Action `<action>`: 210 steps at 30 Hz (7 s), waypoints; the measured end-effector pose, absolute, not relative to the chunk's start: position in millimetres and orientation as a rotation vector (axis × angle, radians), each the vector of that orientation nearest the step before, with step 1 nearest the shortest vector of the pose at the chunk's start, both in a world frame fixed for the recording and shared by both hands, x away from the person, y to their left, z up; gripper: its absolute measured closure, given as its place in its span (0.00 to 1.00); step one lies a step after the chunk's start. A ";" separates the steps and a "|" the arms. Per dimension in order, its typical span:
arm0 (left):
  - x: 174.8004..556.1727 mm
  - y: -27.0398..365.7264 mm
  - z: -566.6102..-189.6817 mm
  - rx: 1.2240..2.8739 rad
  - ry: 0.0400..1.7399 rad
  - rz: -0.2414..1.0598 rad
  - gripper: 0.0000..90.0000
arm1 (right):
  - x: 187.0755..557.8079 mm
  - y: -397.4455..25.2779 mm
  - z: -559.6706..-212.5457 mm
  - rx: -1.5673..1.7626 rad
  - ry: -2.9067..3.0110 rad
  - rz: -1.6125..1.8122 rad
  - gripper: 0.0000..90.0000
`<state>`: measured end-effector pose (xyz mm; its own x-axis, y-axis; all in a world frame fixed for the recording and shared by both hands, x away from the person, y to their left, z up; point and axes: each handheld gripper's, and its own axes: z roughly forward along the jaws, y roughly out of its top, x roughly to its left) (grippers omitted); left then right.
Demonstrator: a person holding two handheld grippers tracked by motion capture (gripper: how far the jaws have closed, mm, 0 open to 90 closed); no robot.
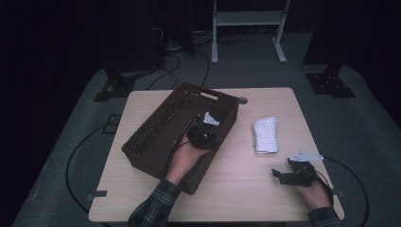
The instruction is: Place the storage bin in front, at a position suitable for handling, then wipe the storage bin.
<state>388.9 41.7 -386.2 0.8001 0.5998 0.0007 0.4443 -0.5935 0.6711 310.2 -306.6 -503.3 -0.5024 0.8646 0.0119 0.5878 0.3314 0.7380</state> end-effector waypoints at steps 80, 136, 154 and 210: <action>359.6 91.4 -385.7 2.457 0.539 0.258 0.89 | 310.8 -305.9 -503.3 1.288 2.213 0.982 0.20; 270.9 255.8 -391.7 2.088 0.908 0.484 0.00 | 311.5 -305.1 -503.3 1.297 2.208 0.980 0.19; 266.1 264.0 -464.2 2.072 0.963 0.495 0.00 | 312.1 -304.9 -503.7 1.323 2.196 0.961 0.13; 286.2 254.7 -498.7 2.097 1.006 0.375 0.08 | 437.1 -271.7 -491.9 1.459 2.096 1.037 0.03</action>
<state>286.2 254.7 -498.7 0.6452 0.7616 -0.0604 0.5363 -0.3952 0.7458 437.1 -271.7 -491.9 -0.3870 0.9169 0.0975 0.6342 0.1879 0.7500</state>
